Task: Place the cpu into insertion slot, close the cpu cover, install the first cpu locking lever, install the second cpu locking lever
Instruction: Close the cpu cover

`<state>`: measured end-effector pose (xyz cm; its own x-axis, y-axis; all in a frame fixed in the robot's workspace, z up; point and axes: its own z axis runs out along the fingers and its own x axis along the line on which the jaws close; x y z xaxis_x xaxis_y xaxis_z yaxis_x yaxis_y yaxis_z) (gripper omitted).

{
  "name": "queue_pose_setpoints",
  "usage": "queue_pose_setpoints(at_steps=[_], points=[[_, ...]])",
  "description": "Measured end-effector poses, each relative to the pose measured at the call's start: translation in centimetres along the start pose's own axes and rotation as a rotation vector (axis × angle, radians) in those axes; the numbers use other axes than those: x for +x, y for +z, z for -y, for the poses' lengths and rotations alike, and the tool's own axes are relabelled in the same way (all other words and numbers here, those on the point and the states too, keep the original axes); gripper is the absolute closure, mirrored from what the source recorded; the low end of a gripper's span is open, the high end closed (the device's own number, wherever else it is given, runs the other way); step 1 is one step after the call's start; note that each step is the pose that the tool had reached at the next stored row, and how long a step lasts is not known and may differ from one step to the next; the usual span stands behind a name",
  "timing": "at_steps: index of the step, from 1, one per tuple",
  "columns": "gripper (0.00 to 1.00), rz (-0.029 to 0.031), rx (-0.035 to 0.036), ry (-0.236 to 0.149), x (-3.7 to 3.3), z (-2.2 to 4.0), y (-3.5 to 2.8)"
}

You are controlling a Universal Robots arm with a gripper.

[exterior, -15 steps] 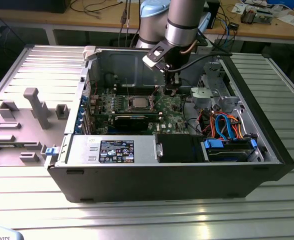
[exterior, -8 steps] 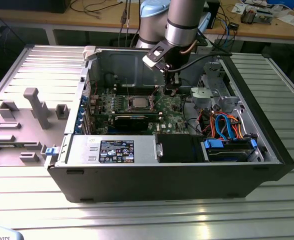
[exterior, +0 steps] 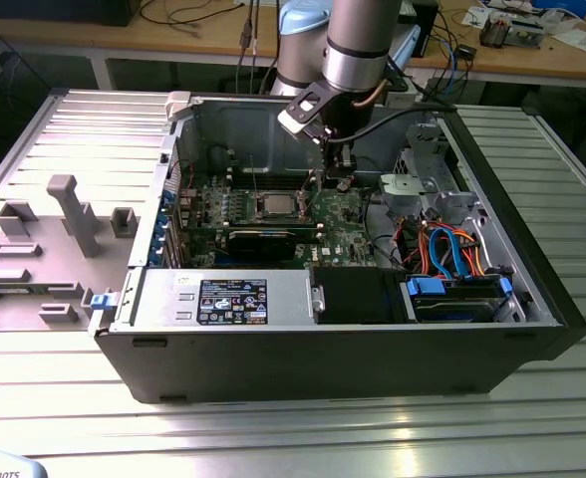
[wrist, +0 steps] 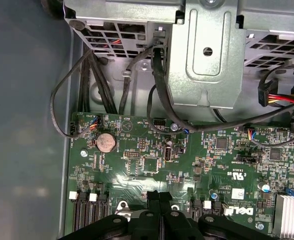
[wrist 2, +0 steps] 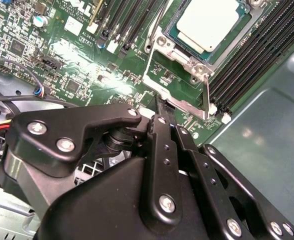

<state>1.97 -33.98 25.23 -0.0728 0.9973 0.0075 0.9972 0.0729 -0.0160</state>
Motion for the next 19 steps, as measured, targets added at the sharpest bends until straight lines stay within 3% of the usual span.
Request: queue_pose_setpoints(at_steps=[19], points=[[0.89, 0.0, 0.0, 0.0, 0.04, 0.62, 0.01]])
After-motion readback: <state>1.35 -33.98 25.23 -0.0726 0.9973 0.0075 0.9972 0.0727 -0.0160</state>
